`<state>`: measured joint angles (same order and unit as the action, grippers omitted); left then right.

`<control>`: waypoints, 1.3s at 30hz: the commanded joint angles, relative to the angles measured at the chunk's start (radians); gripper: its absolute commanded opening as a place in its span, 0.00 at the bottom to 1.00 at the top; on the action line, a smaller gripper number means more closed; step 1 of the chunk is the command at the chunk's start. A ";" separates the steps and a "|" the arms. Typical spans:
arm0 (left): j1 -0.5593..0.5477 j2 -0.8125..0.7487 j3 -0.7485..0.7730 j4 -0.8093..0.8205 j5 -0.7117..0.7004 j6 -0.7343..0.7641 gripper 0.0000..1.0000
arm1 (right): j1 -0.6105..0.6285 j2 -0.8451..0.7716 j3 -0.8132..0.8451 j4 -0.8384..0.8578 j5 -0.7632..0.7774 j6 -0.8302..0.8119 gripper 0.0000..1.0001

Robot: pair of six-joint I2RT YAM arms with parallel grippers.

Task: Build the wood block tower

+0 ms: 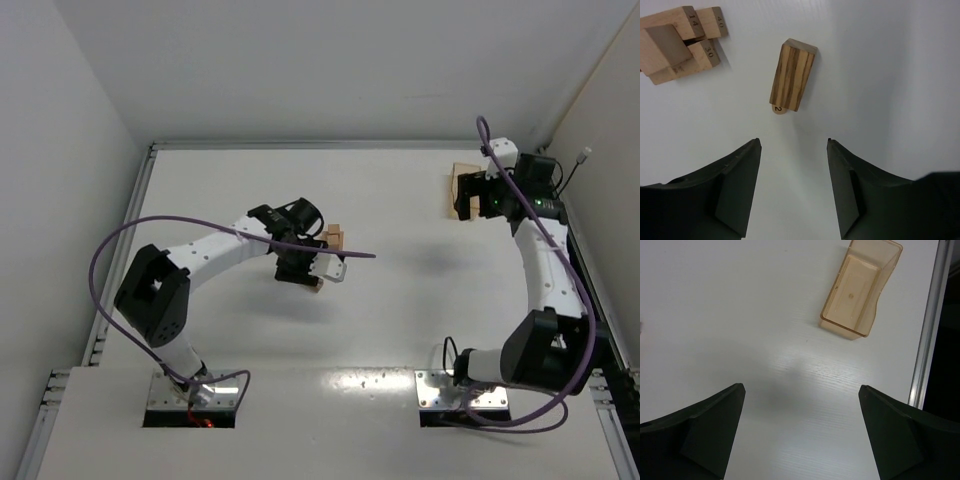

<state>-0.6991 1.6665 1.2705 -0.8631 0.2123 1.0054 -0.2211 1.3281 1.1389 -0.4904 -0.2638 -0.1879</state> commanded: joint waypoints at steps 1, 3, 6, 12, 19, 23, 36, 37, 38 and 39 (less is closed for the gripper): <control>0.029 -0.001 -0.008 0.076 0.038 0.145 0.52 | -0.038 0.028 0.053 0.000 -0.126 0.033 0.95; 0.029 0.009 -0.008 0.076 0.068 0.156 0.52 | -0.067 0.054 0.053 0.000 -0.164 0.070 0.94; 0.047 0.032 -0.008 0.076 0.139 0.180 0.55 | -0.098 0.086 0.062 0.000 -0.210 0.094 0.94; 0.056 0.087 0.021 0.052 0.260 0.213 0.58 | -0.132 0.115 0.071 0.012 -0.281 0.107 0.94; 0.056 0.174 0.093 0.018 0.292 0.223 0.57 | -0.132 0.137 0.090 0.021 -0.281 0.107 0.94; 0.056 0.208 0.127 0.018 0.292 0.223 0.53 | -0.132 0.148 0.090 0.021 -0.290 0.107 0.94; 0.056 0.257 0.165 -0.016 0.292 0.233 0.47 | -0.152 0.175 0.090 0.030 -0.308 0.107 0.94; 0.056 0.257 0.165 -0.016 0.292 0.233 0.47 | -0.152 0.175 0.099 0.030 -0.308 0.107 0.94; 0.056 0.257 0.152 -0.016 0.292 0.233 0.47 | -0.152 0.184 0.099 0.030 -0.308 0.107 0.94; 0.056 0.247 0.138 -0.016 0.302 0.233 0.46 | -0.152 0.184 0.099 0.030 -0.317 0.107 0.94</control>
<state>-0.6498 1.9255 1.4090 -0.8600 0.4496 1.2007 -0.3656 1.5074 1.1873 -0.5018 -0.5339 -0.0849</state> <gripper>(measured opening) 0.464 0.938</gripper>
